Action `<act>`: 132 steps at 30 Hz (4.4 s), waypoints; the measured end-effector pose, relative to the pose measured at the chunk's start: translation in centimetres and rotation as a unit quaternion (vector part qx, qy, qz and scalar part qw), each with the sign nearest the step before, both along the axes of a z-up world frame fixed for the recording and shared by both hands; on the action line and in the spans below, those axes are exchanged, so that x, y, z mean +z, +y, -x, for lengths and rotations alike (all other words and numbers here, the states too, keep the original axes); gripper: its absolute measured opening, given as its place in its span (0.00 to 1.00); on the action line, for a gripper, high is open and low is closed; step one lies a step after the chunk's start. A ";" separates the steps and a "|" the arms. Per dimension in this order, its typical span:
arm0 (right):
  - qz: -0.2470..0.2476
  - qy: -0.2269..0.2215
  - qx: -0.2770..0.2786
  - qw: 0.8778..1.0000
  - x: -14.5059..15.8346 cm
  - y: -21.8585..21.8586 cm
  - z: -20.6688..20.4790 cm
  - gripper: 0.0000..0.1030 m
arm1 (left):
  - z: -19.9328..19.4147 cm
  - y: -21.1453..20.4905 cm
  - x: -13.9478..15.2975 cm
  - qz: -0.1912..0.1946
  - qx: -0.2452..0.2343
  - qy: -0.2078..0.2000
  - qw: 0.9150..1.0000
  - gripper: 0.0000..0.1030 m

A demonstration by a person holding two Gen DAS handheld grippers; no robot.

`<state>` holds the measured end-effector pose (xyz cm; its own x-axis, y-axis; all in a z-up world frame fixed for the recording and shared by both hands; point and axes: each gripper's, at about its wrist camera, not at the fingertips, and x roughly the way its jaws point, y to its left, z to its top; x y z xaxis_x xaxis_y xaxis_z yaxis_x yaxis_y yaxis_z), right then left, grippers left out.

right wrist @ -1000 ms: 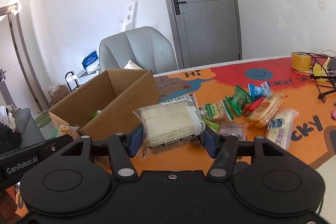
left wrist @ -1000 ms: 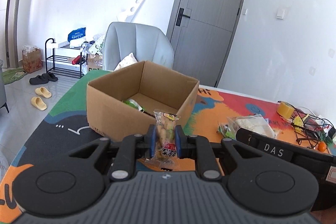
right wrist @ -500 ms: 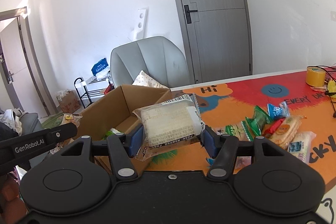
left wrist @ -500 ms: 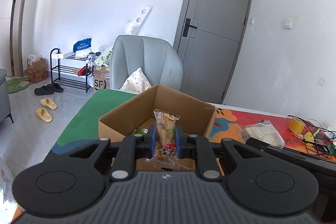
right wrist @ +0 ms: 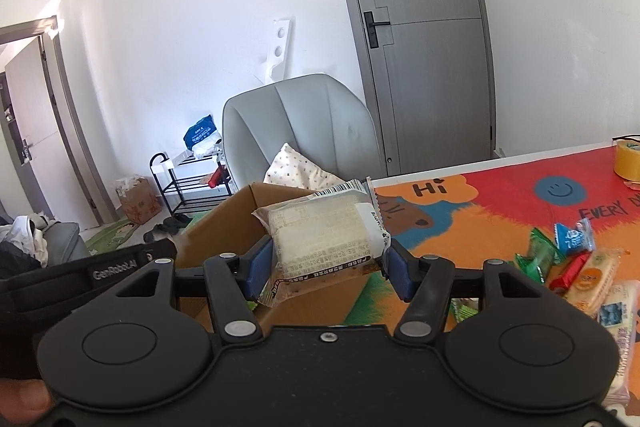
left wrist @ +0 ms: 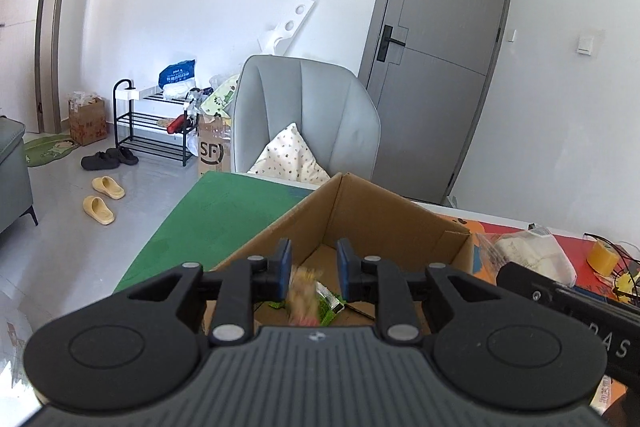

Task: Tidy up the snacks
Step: 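Carry the snack bar with the left tool while the right tool carries the bread pack to the box, then open the left tool to drop the snack bar while the right tool releases the bread pack into the box, then move both tools back over the snacks on the mat, then grasp the blue candy pack with the left tool while the right tool grasps the long Runfu cake pack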

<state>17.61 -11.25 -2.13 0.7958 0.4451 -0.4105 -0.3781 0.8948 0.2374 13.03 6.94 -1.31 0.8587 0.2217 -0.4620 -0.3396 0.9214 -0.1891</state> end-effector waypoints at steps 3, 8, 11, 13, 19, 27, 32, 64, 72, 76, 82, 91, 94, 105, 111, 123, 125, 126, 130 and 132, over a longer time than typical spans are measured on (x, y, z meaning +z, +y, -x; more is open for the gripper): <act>0.000 0.006 0.005 1.000 -0.2 0.7 -0.4 0.57 | 0.1 0.5 -0.2 0.008 0.000 0.008 1.000 0.26; -0.001 0.011 0.014 1.000 -0.3 1.8 -1.1 0.57 | 1.2 1.4 0.6 0.000 0.017 -0.005 1.000 0.44; -0.009 0.013 0.019 1.000 -0.2 2.4 -1.2 0.57 | 1.6 2.3 0.9 0.001 0.037 -0.010 0.999 0.48; -0.017 0.009 0.022 1.000 0.0 2.8 -1.3 0.58 | 1.6 2.8 1.0 0.002 0.046 -0.008 0.999 0.50; -0.033 0.012 0.024 0.999 0.1 2.5 -1.3 0.75 | 2.4 3.1 1.1 0.000 0.072 -0.026 0.997 0.88; -0.064 0.013 -0.007 0.998 0.3 -1.1 0.5 0.93 | 2.6 2.1 0.9 0.011 0.064 -0.014 0.998 0.94; -0.058 0.022 -0.028 0.998 -0.1 -3.0 1.5 1.00 | 3.3 0.7 0.7 0.011 0.054 -0.010 0.998 0.94; -0.047 0.007 -0.158 0.986 -0.7 -17.8 7.5 1.00 | 4.0 -12.4 1.4 0.005 -0.081 -0.017 0.997 0.95; -0.064 0.013 -0.188 0.980 -1.5 -21.8 7.8 1.00 | 3.0 -15.3 0.8 -0.011 -0.111 -0.006 0.994 0.95; -0.066 0.018 -0.202 0.977 -2.3 -23.0 7.6 1.00 | 2.2 -16.3 0.1 -0.013 -0.119 0.005 0.993 0.95; -0.073 0.032 -0.214 0.974 -3.5 -24.2 7.0 1.00 | 1.0 -17.4 -0.9 -0.023 -0.129 0.010 0.991 0.95; -0.068 0.068 -0.224 0.970 -6.0 -24.2 4.9 1.00 | -2.0 -18.7 -3.4 -0.031 -0.145 0.039 0.988 0.89; -0.070 0.081 -0.216 0.970 -6.7 -23.7 3.8 1.00 | -3.1 -18.8 -4.2 -0.031 -0.141 0.053 0.988 0.82; -0.073 0.118 -0.196 0.971 -8.8 -21.4 0.5 0.91 | -6.0 -18.9 -6.6 -0.040 -0.133 0.095 0.986 0.63; -0.063 0.129 -0.192 0.971 -9.4 -20.7 -1.1 0.87 | -7.5 -19.5 -7.8 -0.043 -0.135 0.116 0.983 0.60; -0.026 0.126 -0.184 0.975 -10.1 -18.2 -1.8 0.76 | -8.1 -20.3 -9.2 -0.048 -0.138 0.133 0.980 0.35; -0.024 0.126 -0.188 0.974 -10.0 -18.4 -1.6 0.65 | -7.7 -20.4 -9.0 -0.049 -0.139 0.130 0.981 0.32; -0.024 0.127 -0.190 0.973 -10.0 -18.5 -1.5 0.54 | -7.5 -20.4 -8.9 -0.049 -0.139 0.130 0.981 0.32; -0.059 0.143 -0.175 0.972 -10.0 -19.3 -1.0 0.31 | -6.4 -20.2 -8.0 -0.050 -0.141 0.119 0.982 0.32; -0.063 0.143 -0.173 0.973 -9.9 -19.4 -0.4 0.28 | -5.7 -20.1 -7.5 -0.049 -0.142 0.111 0.982 0.32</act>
